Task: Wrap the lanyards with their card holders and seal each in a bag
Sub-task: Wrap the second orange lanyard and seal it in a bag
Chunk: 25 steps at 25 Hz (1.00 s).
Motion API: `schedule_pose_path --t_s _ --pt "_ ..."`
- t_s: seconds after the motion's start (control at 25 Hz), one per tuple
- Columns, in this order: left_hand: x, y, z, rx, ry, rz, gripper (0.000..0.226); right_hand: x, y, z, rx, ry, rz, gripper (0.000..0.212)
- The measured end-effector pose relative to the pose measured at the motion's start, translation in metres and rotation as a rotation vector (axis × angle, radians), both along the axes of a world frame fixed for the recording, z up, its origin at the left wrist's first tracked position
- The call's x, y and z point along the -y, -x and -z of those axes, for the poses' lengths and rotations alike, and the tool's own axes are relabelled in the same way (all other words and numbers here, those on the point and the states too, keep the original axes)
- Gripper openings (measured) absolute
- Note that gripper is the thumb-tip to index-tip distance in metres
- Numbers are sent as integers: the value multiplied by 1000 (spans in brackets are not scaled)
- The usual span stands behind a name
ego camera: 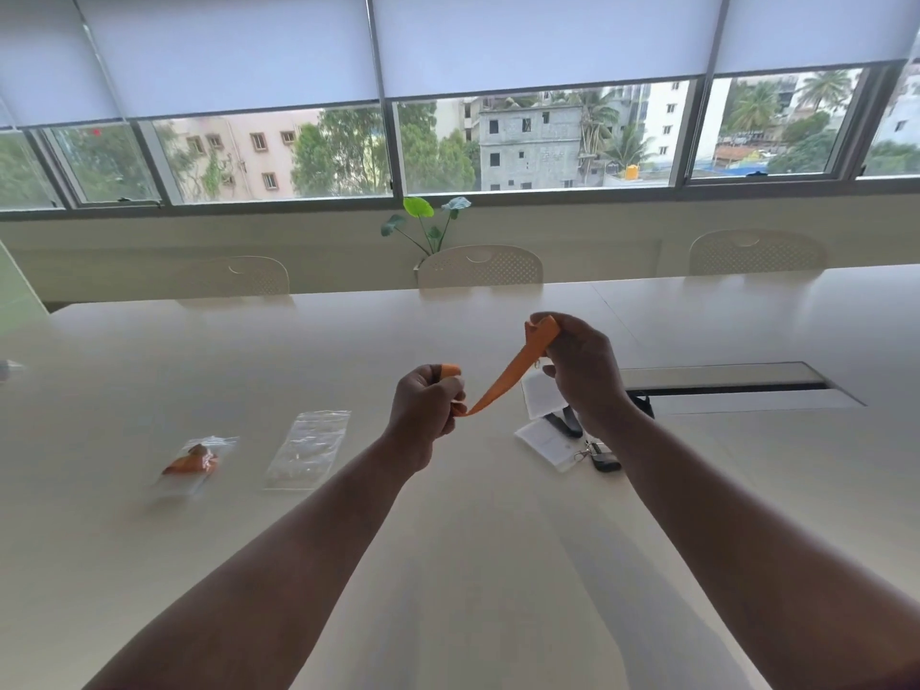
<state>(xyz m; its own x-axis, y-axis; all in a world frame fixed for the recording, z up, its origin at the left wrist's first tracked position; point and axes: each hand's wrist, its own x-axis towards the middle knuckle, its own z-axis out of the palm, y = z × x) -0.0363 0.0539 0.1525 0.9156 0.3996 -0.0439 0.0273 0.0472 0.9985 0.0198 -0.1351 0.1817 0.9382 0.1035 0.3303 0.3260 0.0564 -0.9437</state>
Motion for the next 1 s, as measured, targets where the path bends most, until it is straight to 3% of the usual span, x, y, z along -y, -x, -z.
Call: schedule_pose_path --t_s 0.12,0.2,0.24,0.36,0.4,0.56,0.68,0.76,0.88,1.0 --pt "-17 7 6 -186 -98 81 6 -13 15 -21 51 -11 -15 17" --pt "-26 13 10 -362 -217 191 19 -18 22 -28 36 -33 -41 15" --pt "-30 17 12 -435 -286 220 36 -21 25 -30 19 -40 -61 16" --pt "-36 23 15 -465 -557 243 126 -27 32 -31 -31 -78 -155 19" --pt "-37 23 15 -395 -565 303 134 -28 33 -29 -33 -79 -194 20" --pt "-27 23 13 -112 -385 572 75 -29 37 -23 -90 -102 -436 23" --pt "-21 22 19 34 -418 413 44 -25 37 -22 -206 -223 -652 26" --pt "-24 20 24 76 -384 306 15 -19 36 -22 -261 -283 -685 29" --pt "-31 20 25 83 -293 231 11 -3 33 -26 -382 -326 -649 32" --pt "-34 19 19 111 -203 180 10 15 30 -31 -534 -265 -623 18"
